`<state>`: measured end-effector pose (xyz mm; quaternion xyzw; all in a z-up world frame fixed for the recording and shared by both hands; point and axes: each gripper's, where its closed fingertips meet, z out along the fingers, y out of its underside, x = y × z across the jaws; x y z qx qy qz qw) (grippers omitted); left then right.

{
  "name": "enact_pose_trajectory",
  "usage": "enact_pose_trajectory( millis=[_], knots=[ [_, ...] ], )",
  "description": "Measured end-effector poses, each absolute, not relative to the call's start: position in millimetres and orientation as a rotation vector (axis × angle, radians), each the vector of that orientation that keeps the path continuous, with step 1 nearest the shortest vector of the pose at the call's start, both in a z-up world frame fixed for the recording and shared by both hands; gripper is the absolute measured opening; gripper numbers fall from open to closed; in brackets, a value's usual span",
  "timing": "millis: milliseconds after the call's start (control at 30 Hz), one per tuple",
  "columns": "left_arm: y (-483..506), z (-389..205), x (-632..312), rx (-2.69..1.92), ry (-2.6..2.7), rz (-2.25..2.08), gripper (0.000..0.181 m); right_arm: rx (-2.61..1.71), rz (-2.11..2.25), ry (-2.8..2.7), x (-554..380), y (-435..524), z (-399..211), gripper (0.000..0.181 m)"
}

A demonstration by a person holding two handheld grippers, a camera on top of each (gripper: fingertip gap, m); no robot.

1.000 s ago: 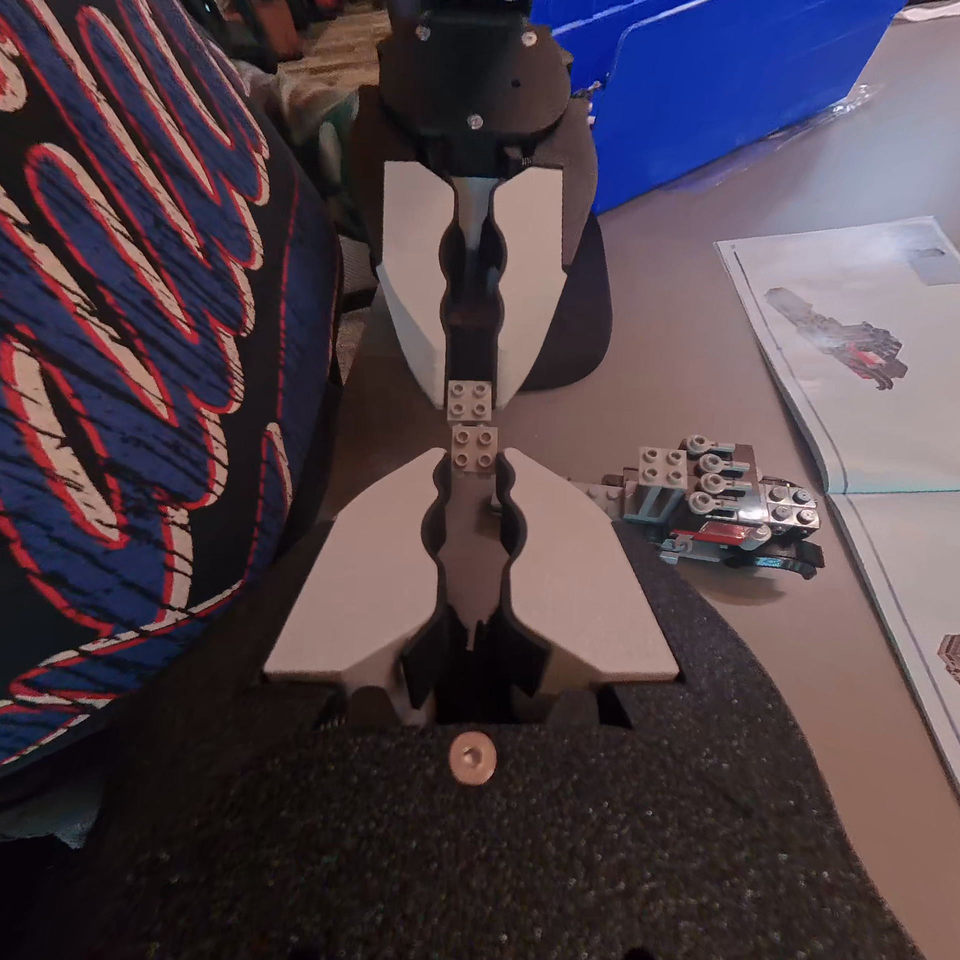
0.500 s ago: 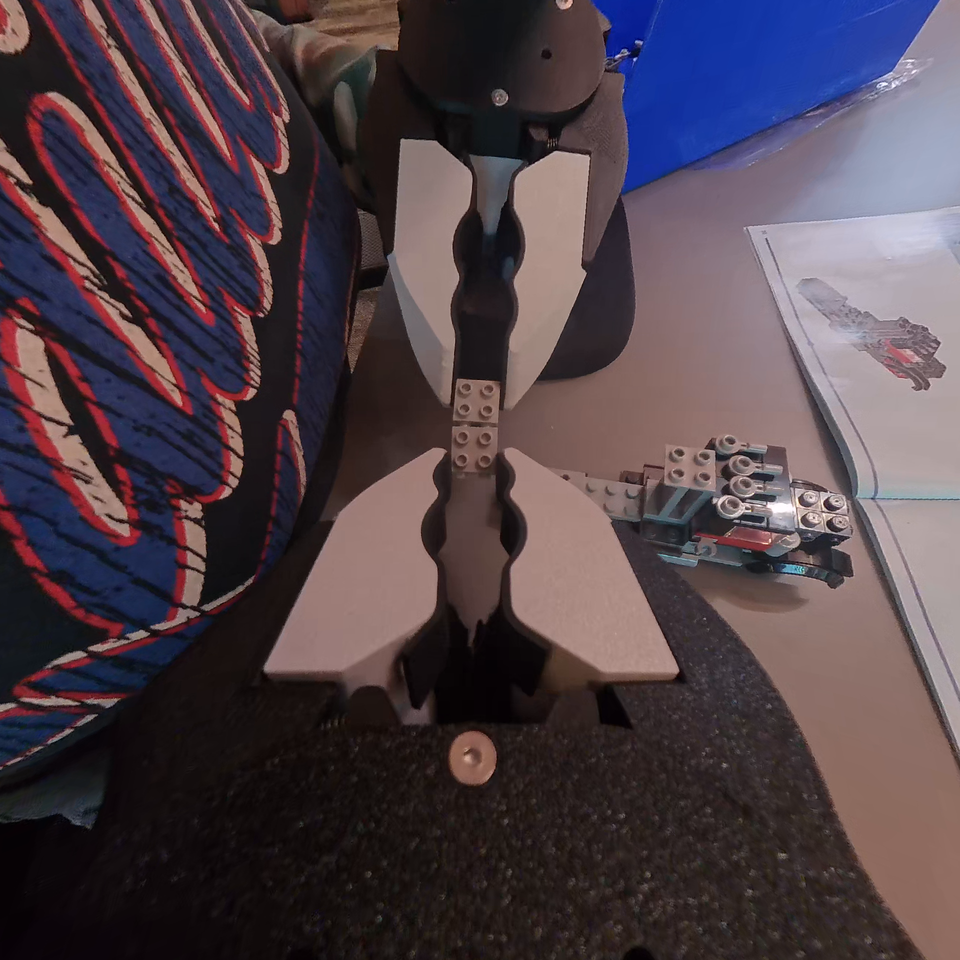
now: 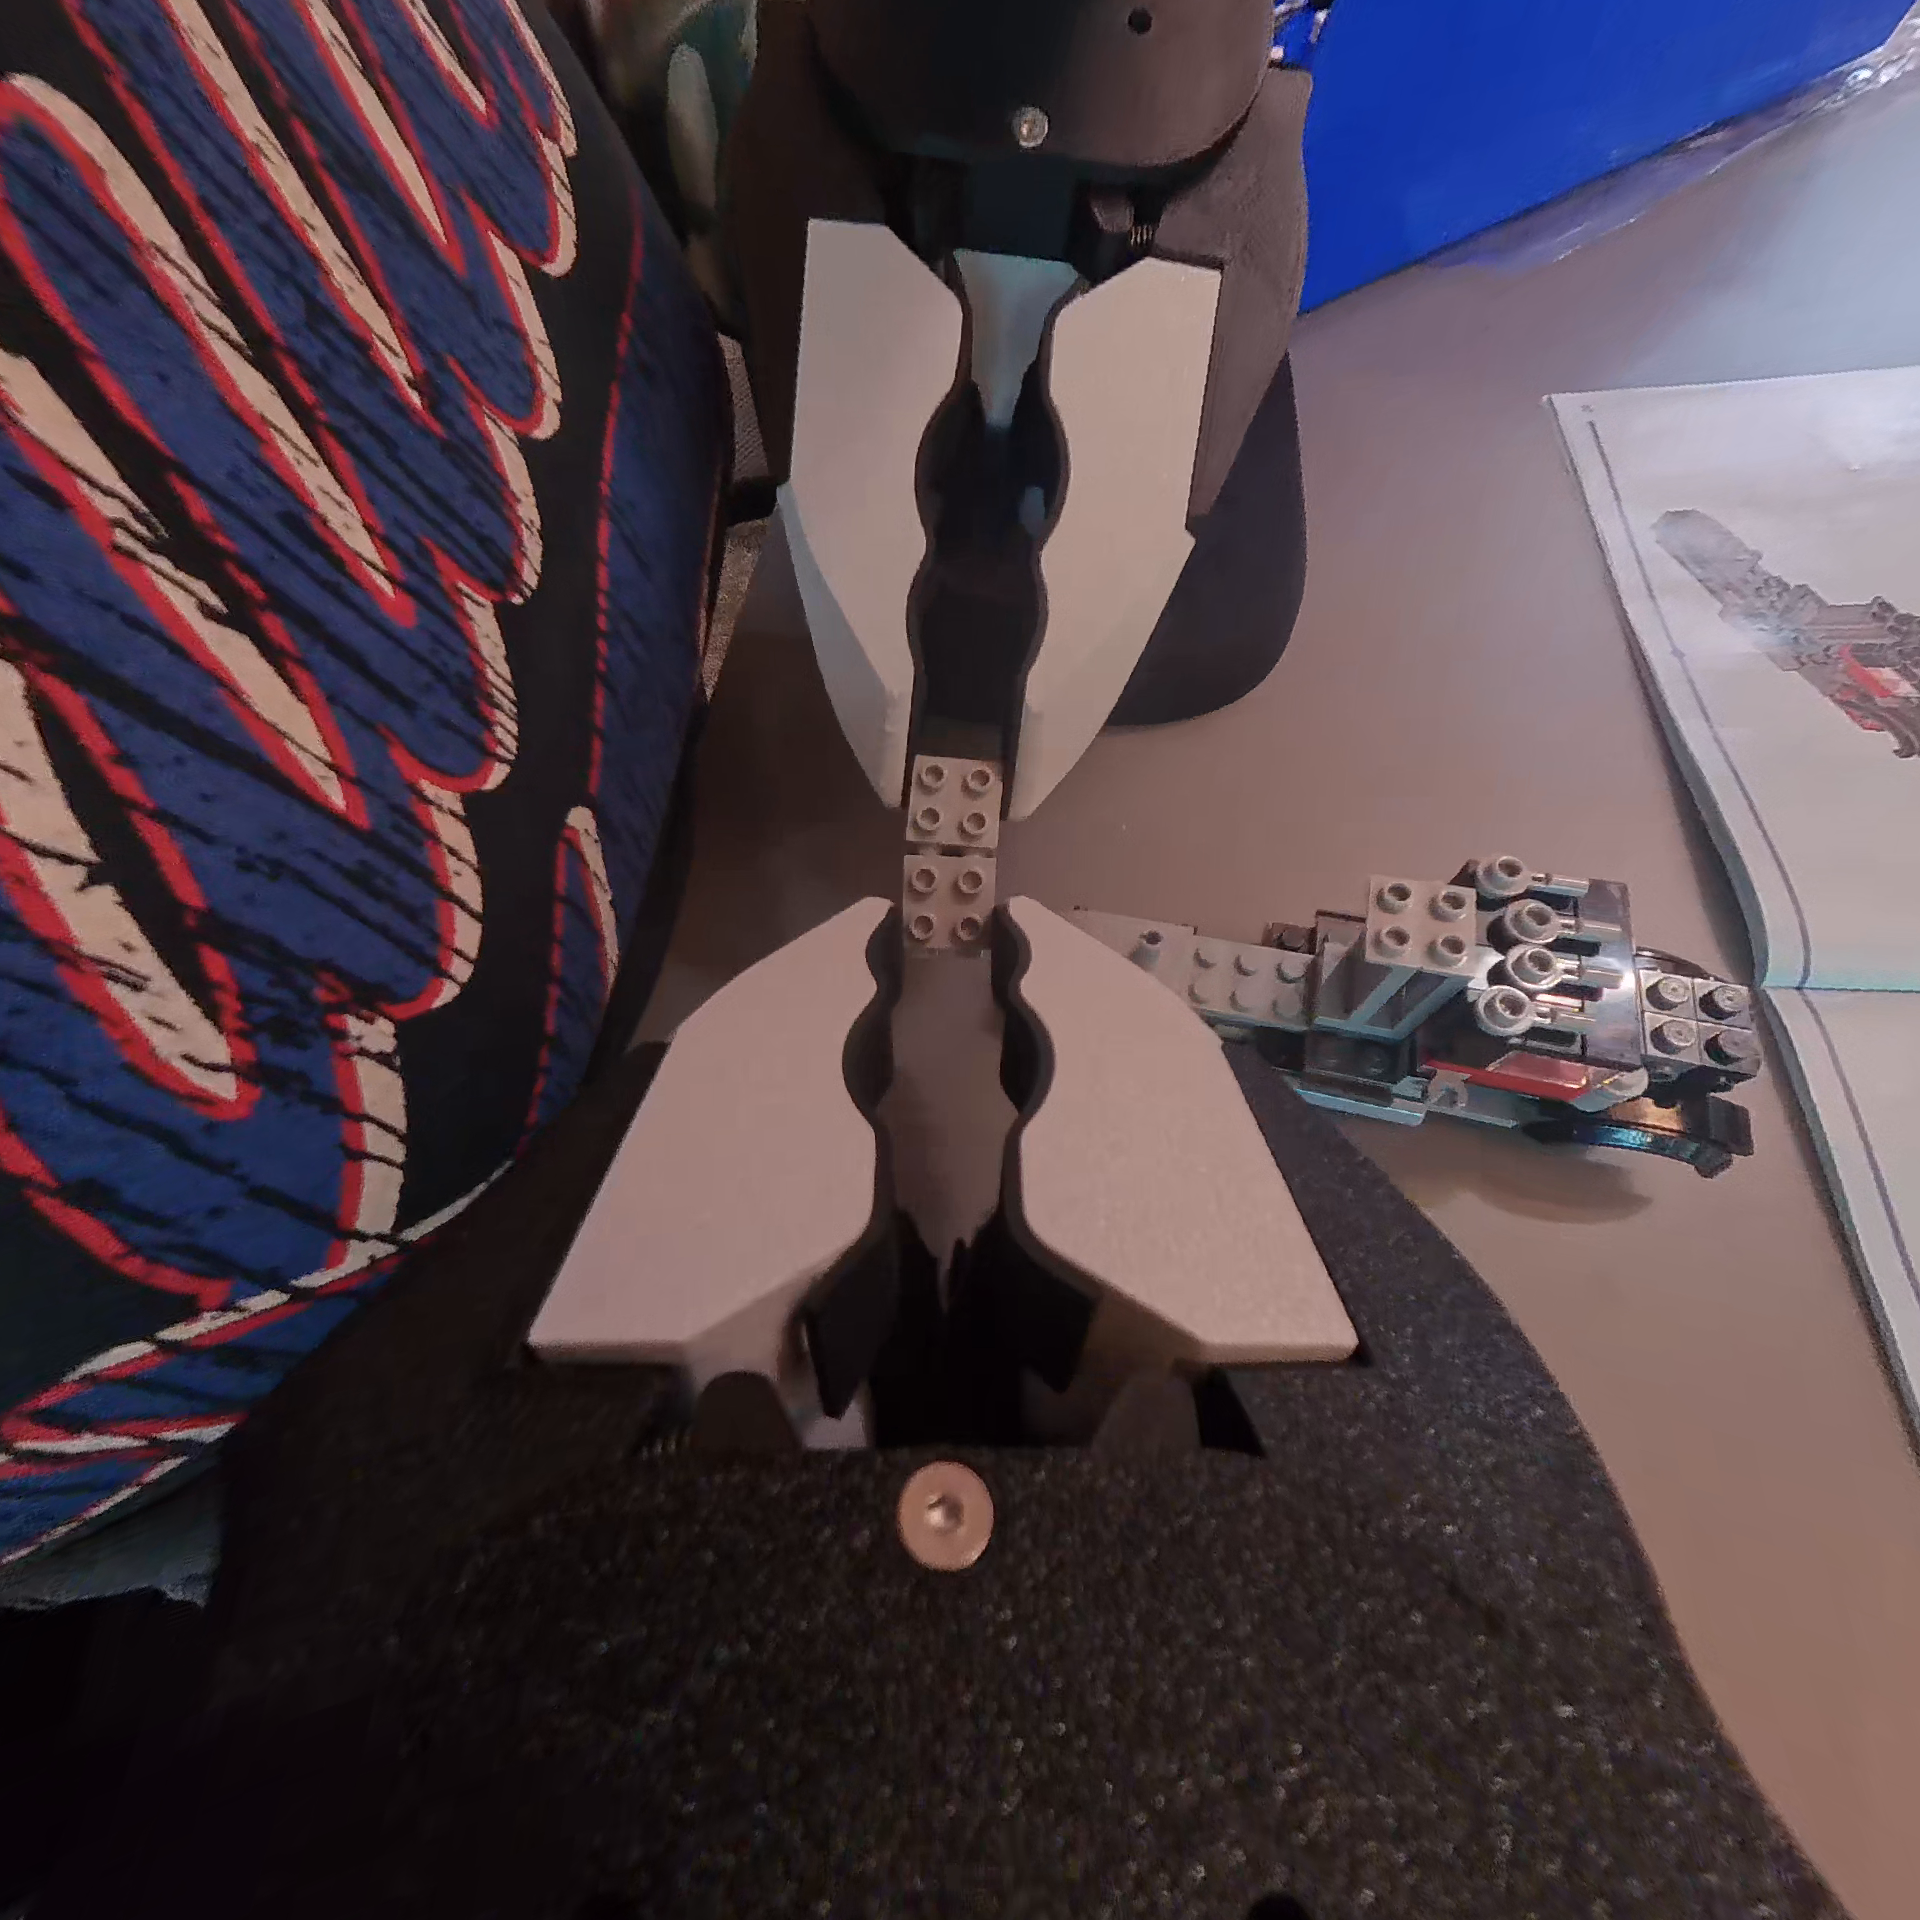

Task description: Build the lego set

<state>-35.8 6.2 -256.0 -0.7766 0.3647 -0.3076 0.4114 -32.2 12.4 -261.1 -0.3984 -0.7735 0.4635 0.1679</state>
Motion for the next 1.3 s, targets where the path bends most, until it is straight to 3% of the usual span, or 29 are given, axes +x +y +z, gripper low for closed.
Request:
enact_pose_trajectory(
  millis=[1300],
  knots=[
    [2, -241, -37, -1.854, 0.839, -0.828, 0.017, -1.159, 1.518, -2.004, -42, 4, -235, 0.016]
  ],
)
